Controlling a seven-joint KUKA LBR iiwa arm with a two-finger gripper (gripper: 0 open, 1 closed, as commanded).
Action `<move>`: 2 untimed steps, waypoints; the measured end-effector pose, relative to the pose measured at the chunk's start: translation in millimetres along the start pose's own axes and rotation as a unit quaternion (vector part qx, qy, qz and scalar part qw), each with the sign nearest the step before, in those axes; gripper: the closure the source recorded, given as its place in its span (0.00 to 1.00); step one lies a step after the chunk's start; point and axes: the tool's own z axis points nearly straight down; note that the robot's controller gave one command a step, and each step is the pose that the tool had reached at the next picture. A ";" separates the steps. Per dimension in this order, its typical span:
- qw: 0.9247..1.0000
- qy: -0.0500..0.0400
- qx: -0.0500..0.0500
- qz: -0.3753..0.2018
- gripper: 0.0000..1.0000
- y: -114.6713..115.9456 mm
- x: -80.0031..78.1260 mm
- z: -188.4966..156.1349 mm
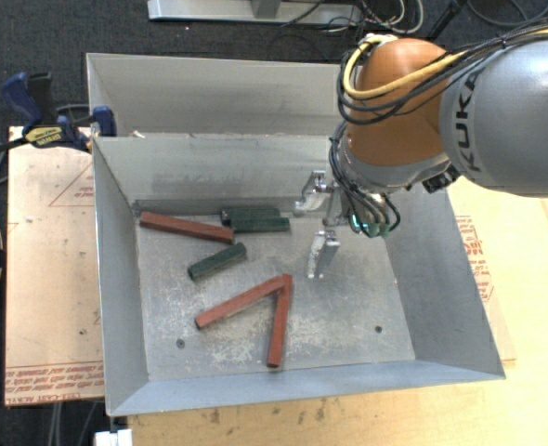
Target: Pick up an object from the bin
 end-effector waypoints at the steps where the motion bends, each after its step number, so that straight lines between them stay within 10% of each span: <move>1: 1.000 -0.003 0.000 0.000 0.00 -0.1 -1.6 -3.7; 2: 1.000 -0.007 0.000 -0.027 0.00 4.4 13.2 36.5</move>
Offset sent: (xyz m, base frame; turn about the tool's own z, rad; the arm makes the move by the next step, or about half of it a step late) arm -0.0393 0.0119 -0.1009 -0.1383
